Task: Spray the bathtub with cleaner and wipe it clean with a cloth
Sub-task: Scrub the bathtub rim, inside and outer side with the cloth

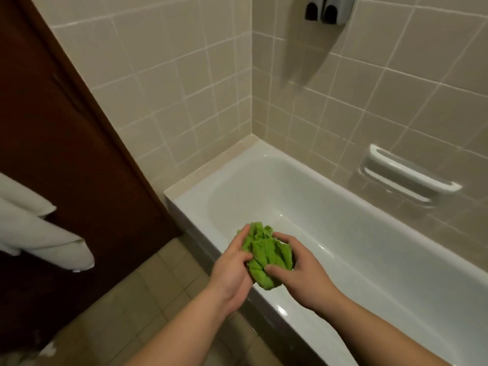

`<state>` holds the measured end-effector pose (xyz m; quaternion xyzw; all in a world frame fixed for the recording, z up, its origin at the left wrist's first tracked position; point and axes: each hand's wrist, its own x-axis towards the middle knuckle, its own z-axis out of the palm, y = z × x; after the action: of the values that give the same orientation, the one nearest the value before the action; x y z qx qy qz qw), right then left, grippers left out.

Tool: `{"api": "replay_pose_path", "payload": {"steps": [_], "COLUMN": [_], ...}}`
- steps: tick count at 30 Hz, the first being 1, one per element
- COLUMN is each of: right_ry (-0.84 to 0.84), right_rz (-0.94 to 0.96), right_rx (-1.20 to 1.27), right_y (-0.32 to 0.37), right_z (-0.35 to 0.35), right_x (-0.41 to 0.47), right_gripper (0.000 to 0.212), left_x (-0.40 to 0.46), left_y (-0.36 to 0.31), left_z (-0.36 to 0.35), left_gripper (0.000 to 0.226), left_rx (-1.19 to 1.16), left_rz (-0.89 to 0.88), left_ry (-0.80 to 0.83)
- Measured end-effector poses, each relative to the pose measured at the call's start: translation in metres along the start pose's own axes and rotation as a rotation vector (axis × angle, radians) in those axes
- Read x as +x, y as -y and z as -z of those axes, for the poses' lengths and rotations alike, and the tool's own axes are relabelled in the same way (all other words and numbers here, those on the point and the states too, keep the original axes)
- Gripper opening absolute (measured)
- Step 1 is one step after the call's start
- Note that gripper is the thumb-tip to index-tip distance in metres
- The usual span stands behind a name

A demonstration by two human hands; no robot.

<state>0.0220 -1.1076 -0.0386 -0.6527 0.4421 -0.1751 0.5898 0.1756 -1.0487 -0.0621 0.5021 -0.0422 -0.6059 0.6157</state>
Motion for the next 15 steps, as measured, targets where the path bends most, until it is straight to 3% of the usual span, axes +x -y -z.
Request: {"api": "replay_pose_path", "payload": {"steps": [6, 10, 15], "right_ry": [-0.011, 0.058, 0.122], "right_rz": [-0.053, -0.084, -0.101], "right_rx": [0.216, 0.332, 0.348], "right_y": [0.02, 0.028, 0.035], "right_z": [-0.03, -0.038, -0.041], "right_x": [0.037, 0.066, 0.117], "right_gripper": [0.054, 0.051, 0.049], "left_x": [0.006, 0.022, 0.056], "left_y": [-0.039, -0.059, -0.091], "left_z": [0.045, 0.062, 0.075], "left_gripper": [0.08, 0.052, 0.061], "left_rx": [0.178, 0.234, 0.244], "left_rz": [-0.123, -0.103, -0.012], "left_ry": [-0.004, -0.013, 0.054]}}
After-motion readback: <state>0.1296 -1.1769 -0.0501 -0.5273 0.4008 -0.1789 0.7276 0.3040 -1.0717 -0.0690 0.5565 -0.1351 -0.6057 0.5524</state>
